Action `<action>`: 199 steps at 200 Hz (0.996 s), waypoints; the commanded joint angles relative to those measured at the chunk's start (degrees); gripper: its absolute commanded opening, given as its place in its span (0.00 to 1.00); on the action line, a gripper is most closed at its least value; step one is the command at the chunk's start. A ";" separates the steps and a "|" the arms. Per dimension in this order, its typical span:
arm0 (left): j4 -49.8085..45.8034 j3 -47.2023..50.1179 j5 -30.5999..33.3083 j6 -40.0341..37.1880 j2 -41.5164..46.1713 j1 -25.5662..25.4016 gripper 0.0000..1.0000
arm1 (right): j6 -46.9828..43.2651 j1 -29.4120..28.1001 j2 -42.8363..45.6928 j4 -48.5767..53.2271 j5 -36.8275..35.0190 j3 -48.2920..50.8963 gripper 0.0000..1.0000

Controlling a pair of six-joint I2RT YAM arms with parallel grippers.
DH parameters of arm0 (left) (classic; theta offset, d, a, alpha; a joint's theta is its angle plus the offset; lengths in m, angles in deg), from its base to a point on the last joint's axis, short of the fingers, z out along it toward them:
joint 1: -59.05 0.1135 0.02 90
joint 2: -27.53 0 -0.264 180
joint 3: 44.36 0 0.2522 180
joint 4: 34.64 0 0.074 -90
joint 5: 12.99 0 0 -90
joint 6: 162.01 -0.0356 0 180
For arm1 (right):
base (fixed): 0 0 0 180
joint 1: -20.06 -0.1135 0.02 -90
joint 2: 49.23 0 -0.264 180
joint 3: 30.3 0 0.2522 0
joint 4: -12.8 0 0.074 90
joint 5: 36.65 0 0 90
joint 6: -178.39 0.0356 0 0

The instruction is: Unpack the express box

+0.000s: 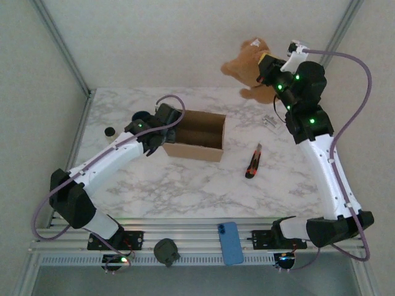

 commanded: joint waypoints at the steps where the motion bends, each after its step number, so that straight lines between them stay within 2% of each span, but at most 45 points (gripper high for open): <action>1: -0.48 1.38 -2.01 1.63 1.87 -0.04 0.00 | -0.99 1.51 -1.77 -3.86 0.37 -0.49 0.00; 78: -1.36 0.78 -1.45 2.46 -0.62 -0.07 0.00 | -0.75 2.11 -12.95 -6.48 3.38 -0.23 0.00; 157: -2.61 -5.35 -0.99 0.45 -5.59 -0.03 0.00 | -2.15 2.06 -23.78 -7.60 0.93 2.24 0.00; 199: -3.36 -6.90 -1.19 0.10 -6.14 -0.04 0.00 | -1.61 2.01 -25.99 -8.75 0.49 3.17 0.00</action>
